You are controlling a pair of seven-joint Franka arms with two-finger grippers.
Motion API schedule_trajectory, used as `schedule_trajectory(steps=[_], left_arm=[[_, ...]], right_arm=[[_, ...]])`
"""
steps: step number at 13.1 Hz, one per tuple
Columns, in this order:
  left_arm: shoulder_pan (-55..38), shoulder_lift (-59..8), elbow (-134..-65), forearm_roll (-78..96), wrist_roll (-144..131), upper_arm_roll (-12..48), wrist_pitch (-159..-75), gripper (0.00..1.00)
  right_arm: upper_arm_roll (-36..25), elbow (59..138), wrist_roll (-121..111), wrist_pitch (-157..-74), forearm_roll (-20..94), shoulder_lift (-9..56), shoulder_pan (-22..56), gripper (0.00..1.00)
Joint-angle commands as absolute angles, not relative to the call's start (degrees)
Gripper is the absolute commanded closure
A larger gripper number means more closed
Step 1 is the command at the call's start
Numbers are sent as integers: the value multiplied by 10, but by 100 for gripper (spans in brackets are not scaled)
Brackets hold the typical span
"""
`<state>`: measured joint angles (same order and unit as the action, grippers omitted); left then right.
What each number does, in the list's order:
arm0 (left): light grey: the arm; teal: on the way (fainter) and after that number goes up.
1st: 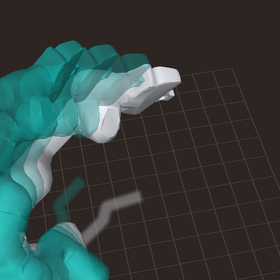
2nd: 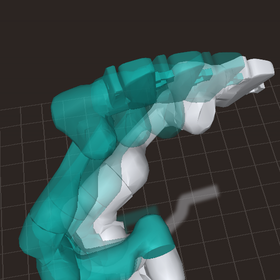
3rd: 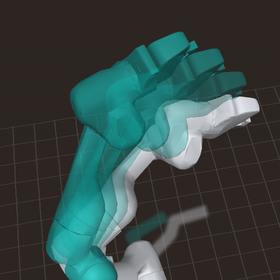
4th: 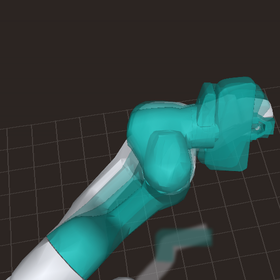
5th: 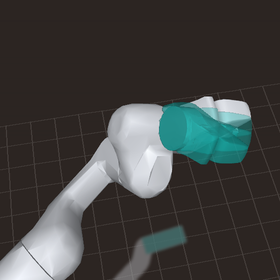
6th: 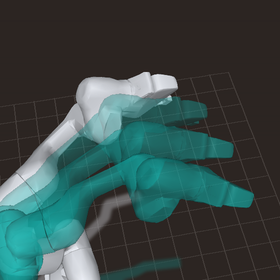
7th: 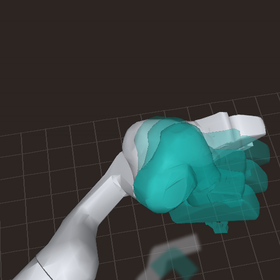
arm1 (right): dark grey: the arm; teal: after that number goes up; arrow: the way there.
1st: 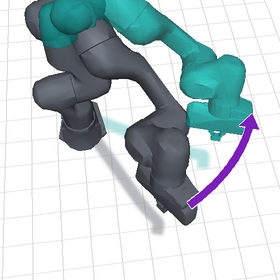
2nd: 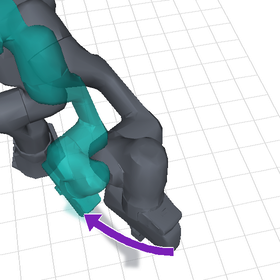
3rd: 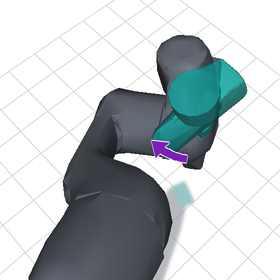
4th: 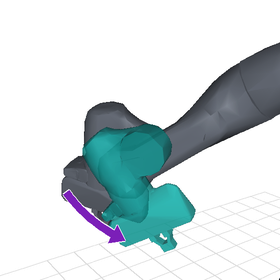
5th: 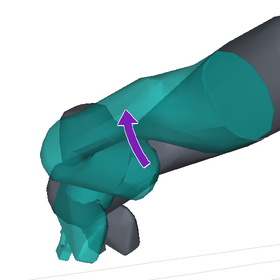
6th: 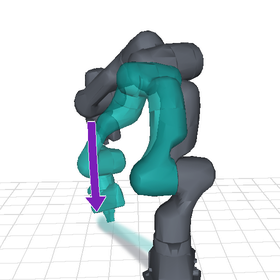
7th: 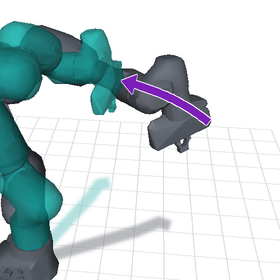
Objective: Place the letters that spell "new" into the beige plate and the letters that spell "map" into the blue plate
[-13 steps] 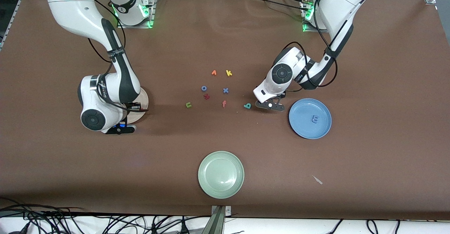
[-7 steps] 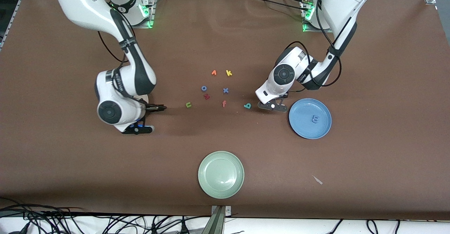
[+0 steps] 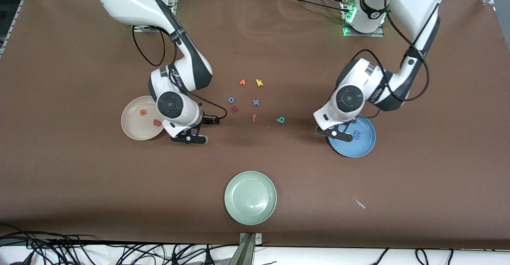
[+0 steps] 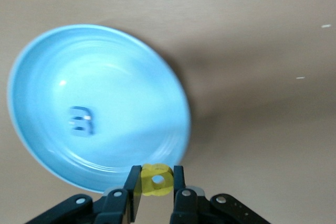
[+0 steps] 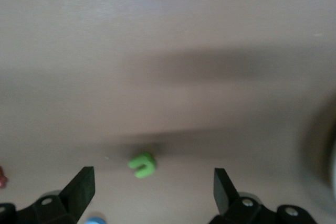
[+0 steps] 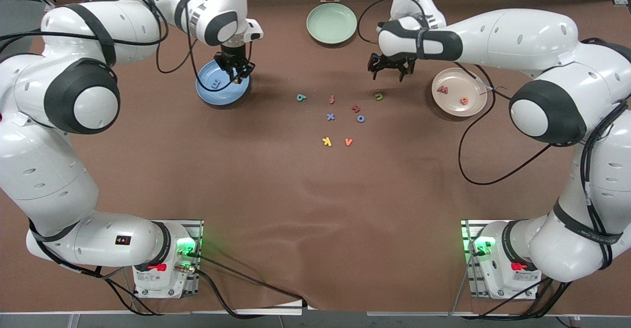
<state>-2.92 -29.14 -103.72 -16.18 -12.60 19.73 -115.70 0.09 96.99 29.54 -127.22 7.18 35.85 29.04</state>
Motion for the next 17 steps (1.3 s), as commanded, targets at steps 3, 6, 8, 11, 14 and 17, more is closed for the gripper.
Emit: schedule_trajectory(steps=[3,6,8,11,14,17], left_arm=[[7,-320,-1015,-219,-70,201,-1174,97],[18,-352,-1023,-221,-70,200,-1219,93],[17,-352,-1022,-220,-73,201,-1218,2],[17,-351,-1022,-220,-71,203,-1216,0],[13,-342,-1016,-220,-73,207,-1195,0],[13,-321,-1015,-211,-75,210,-1188,0]], right_arm=[[23,1050,310,-1377,76,345,289,0],[23,1063,309,-1403,76,352,295,2],[23,1063,308,-1404,76,356,297,8],[23,1063,301,-1404,76,359,297,20],[23,1063,300,-1403,74,362,298,32],[23,1062,301,-1403,75,362,301,45]])
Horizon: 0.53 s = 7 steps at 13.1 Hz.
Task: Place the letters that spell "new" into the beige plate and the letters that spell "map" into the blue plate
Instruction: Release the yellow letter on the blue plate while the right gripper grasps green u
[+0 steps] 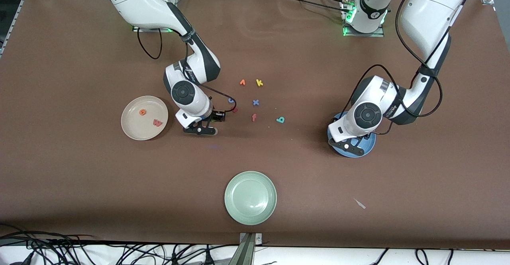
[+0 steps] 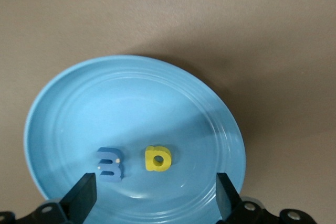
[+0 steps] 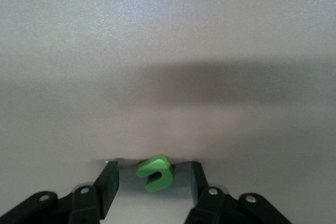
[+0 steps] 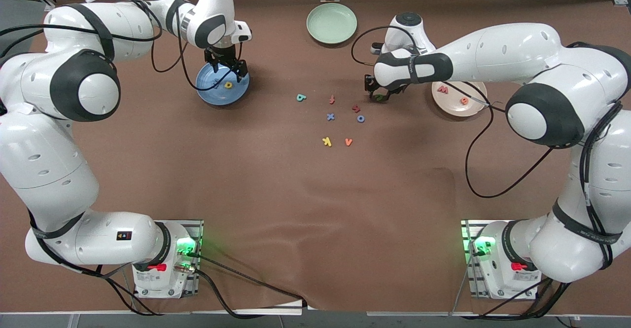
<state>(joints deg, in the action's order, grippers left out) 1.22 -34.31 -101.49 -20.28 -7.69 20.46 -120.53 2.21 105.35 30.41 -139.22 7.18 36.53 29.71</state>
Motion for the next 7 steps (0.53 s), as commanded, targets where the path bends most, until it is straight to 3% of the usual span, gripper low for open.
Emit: schedule_trajectory(steps=[1,7], left_arm=[[11,-321,-1015,-209,-78,214,-1189,0],[-18,-337,-991,-205,-175,235,-1193,0]], right_arm=[[23,1062,301,-1403,75,363,301,46],[23,1059,300,-1406,74,367,301,65]])
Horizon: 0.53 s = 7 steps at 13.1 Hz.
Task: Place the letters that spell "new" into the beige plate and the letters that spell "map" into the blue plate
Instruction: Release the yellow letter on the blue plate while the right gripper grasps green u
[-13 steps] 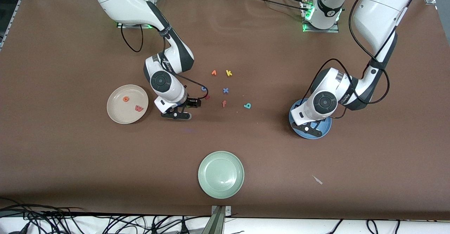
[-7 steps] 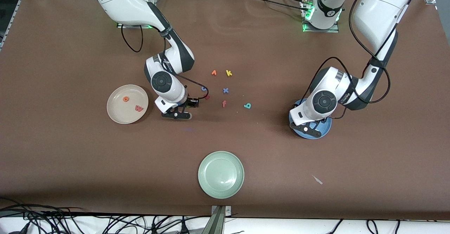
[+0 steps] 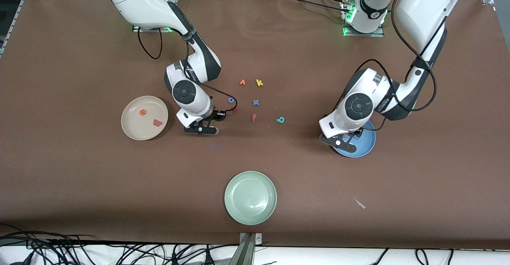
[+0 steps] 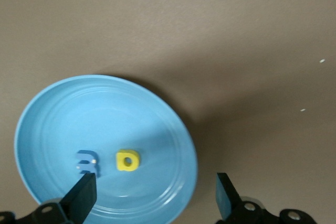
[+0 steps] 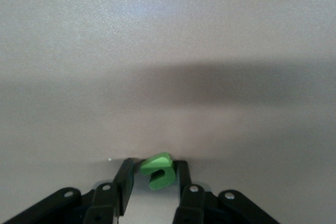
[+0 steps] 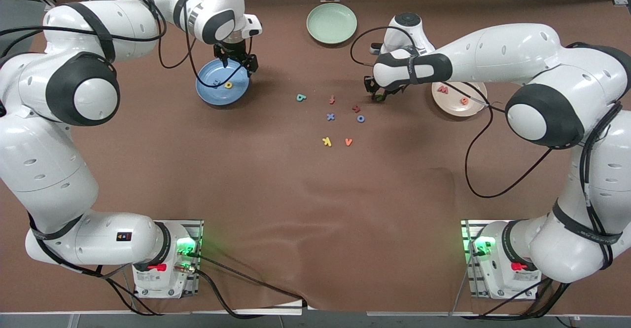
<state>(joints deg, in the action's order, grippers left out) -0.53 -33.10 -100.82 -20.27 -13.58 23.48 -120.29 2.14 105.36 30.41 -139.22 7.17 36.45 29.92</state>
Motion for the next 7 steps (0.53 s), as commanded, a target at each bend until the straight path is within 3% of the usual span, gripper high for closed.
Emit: schedule_trajectory(steps=[1,5,7], left_arm=[[-26,-345,-980,-200,-193,235,-1193,0],[-60,-373,-933,-167,-271,235,-1193,0],[-77,-394,-912,-155,-304,235,-1194,0]], right_arm=[[23,1059,301,-1407,74,367,301,68],[22,1046,298,-1400,77,365,299,81],[16,1016,293,-1340,77,359,294,83]])
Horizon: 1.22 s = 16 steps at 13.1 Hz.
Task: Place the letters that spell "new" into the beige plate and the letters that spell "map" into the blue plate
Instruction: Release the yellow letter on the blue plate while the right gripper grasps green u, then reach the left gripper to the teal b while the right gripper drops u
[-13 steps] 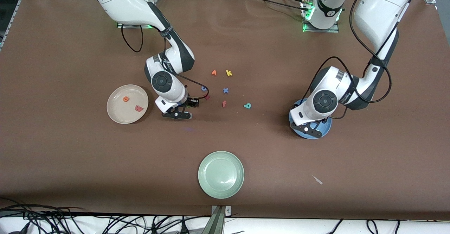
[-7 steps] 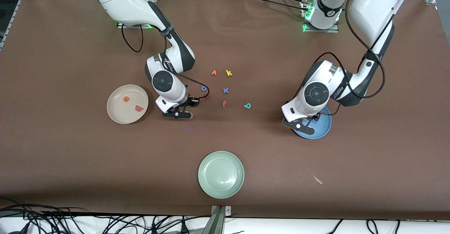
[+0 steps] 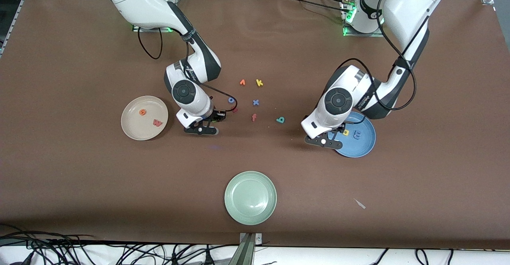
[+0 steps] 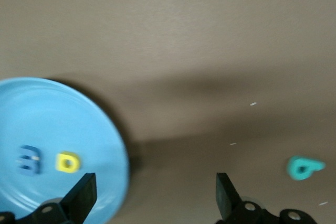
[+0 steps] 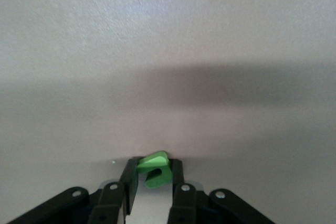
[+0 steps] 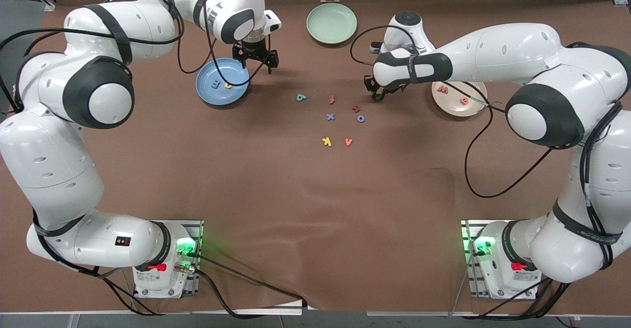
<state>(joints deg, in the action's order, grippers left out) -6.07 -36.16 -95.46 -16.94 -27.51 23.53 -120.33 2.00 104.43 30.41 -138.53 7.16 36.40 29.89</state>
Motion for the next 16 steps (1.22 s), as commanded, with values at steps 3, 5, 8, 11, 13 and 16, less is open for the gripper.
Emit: schedule_trajectory(steps=[3,5,8,11,13,16], left_arm=[[-95,-411,-897,-155,-343,235,-1196,0],[-102,-423,-883,-149,-364,235,-1196,0],[-121,-441,-855,-148,-387,234,-1196,0],[-144,-458,-840,-152,-402,230,-1197,0],[-148,-467,-840,-152,-403,230,-1205,0],[-163,-477,-849,-156,-432,230,-1245,0]], right_arm=[[-20,1005,217,-1270,76,338,287,84],[-56,1010,143,-1234,76,328,287,84],[-108,1010,74,-1157,76,302,287,84],[-155,1010,20,-1098,76,302,287,83],[-170,1010,5,-1085,76,308,283,81],[-170,1006,6,-1088,78,325,259,0]])
